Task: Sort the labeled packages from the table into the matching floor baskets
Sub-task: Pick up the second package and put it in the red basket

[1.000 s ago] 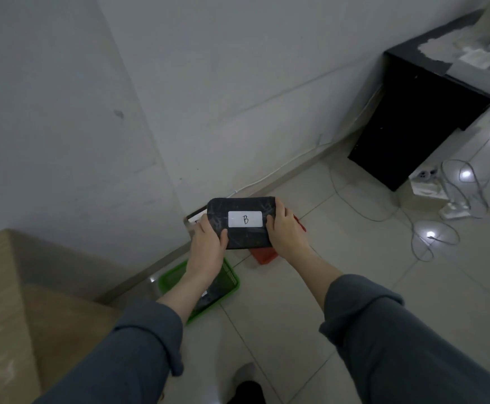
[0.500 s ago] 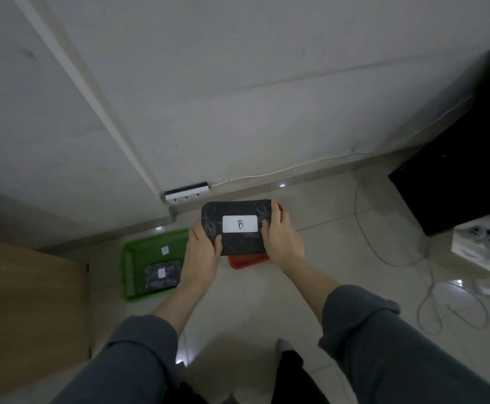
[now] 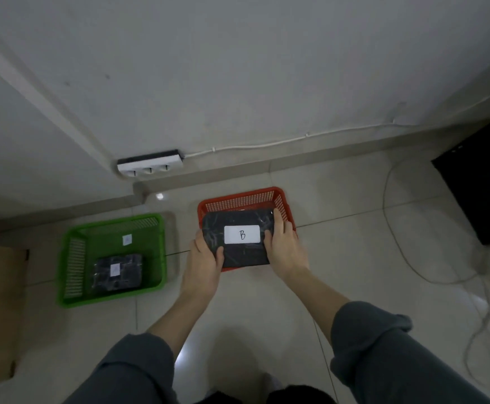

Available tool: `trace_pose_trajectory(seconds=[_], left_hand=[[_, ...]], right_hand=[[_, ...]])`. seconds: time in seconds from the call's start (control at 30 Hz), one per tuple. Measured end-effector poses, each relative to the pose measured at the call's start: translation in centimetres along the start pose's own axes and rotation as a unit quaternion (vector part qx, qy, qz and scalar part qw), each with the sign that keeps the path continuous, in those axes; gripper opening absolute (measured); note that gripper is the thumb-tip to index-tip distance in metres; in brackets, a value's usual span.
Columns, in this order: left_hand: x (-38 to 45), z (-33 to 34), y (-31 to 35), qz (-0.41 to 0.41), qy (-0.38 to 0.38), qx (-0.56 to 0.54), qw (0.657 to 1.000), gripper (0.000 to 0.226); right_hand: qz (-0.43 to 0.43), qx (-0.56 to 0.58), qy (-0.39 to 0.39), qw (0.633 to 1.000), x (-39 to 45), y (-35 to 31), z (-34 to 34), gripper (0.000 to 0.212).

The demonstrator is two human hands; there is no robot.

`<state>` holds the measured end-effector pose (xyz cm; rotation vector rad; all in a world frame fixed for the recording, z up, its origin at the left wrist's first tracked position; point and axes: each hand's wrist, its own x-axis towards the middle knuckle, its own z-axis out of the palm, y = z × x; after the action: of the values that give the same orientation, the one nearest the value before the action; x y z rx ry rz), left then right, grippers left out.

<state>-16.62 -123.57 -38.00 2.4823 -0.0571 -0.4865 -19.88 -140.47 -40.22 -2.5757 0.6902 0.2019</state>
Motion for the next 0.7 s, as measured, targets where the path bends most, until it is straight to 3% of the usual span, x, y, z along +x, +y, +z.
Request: trace_pose_trajectory(seconds=[0.4,0.7], left_hand=[[13.3,21.4,-12.1,-0.048,-0.021,-0.018,0.998,0.050],[16.5,25.8,-14.9,-0.052,-0.099,0.085,0.990,0.049]], right_hand=[[-0.046,-0.052,0.007,0.998,12.4,11.6,22.7,0.055],[0.001,-0.057,-0.159,0.986,15.1,14.0,26.6,0.063]])
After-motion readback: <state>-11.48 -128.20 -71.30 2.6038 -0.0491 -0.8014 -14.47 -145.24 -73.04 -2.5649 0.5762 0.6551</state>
